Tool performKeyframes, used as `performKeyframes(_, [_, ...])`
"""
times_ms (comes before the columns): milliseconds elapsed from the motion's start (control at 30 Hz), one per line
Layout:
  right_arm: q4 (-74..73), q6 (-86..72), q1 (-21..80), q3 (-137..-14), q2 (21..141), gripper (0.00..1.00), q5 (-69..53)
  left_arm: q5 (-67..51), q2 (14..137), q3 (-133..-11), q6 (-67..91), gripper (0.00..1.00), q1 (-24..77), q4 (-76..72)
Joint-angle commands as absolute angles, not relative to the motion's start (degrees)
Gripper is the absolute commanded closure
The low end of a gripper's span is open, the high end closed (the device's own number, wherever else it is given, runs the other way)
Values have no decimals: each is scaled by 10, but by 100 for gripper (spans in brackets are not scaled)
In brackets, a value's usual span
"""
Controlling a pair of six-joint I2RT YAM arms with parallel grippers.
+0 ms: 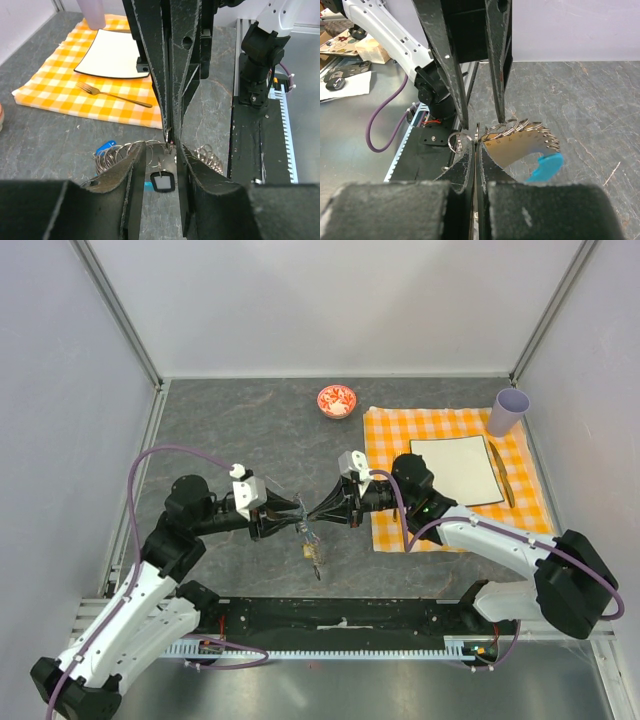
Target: Put the keys on the keyring
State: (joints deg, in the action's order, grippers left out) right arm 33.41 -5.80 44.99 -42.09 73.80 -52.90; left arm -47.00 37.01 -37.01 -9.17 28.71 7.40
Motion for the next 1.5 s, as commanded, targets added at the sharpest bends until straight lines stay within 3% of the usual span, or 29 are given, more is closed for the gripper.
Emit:
performKeyframes(0, [387,-56,452,-438,713,100,-541,-497,388,-398,-98,62,282,76])
performKeyframes(133, [337,-9,451,-456,713,100,-541,-507,395,-400,-100,62,281,76])
performKeyframes(267, [192,80,452,-499,713,100,-531,-497,390,-401,-108,62,281,85])
performKeyframes(667, [-75,280,495,-620,699,100,-403,-476,349,-398,-150,58,281,108])
performKeyframes(800, [-82,329,509,-626,688,100,-375,-476,358,-405,-153,55,281,108])
performKeyframes(933, [-90,366,518,-639,693,100,-341,-471,370,-417,-170,44,281,112])
performKeyframes(1300, [-130,392,521,-691,728,100,-335,-480,431,-460,-238,46,281,145])
performKeyframes(1467, [-145,396,521,-705,737,100,-331,-479,446,-463,-243,55,281,146])
